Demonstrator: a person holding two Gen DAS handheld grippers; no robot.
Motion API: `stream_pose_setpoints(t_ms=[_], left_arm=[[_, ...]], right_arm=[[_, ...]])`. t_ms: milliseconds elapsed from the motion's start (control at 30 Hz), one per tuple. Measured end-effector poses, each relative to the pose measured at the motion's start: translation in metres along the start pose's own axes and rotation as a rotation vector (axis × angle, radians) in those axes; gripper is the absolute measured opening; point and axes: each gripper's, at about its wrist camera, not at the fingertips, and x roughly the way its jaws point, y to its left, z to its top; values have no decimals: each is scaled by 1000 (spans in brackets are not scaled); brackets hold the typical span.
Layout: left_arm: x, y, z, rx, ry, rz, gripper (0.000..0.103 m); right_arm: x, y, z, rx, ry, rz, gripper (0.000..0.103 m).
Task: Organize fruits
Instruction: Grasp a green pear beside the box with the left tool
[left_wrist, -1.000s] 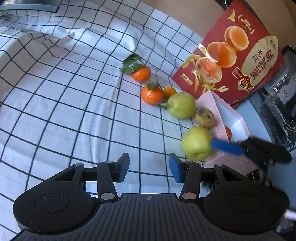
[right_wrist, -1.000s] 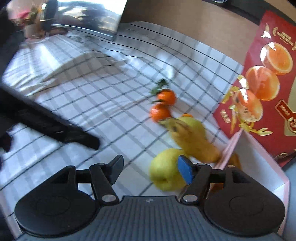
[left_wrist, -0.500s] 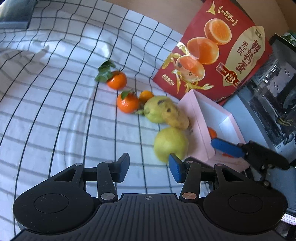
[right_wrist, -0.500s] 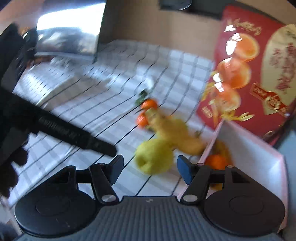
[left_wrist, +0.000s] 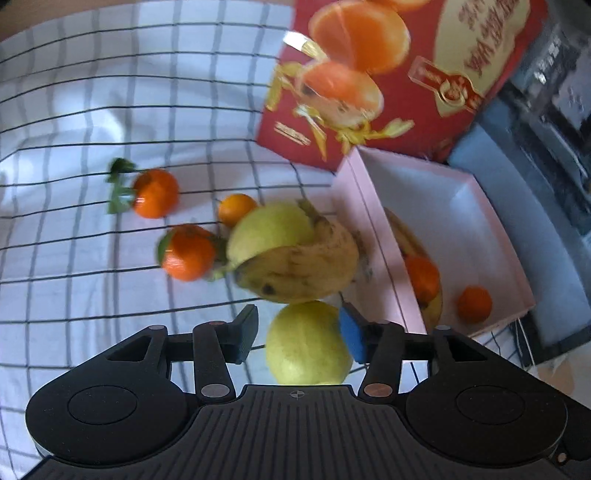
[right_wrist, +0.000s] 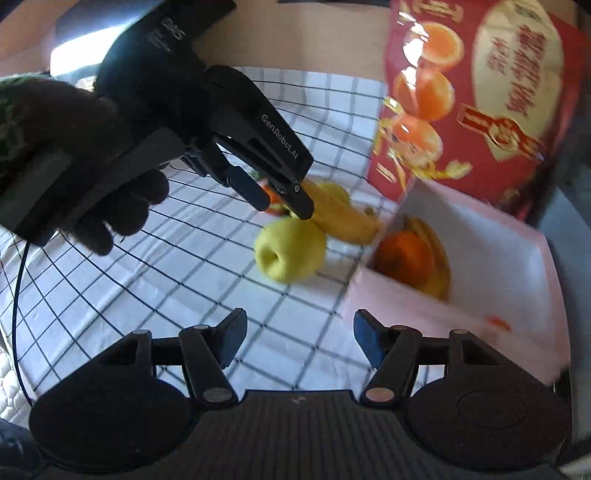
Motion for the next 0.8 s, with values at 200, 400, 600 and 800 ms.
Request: stream_pose_setpoints(t_ms=[200, 400, 600, 800], left_arm=[[19, -6, 9, -3, 49, -19, 67], [26, -2, 10, -78, 102, -61, 69], [31, -10, -5, -46, 109, -71, 67], [22, 5, -23, -109, 28, -126, 67]], right_arm=[[-9, -12, -19, 67, 17, -33, 65], [-10, -19, -25, 98, 32, -43, 65], [-7, -20, -29, 112, 52, -42, 65], [-7, -22, -31, 113, 63, -45, 65]])
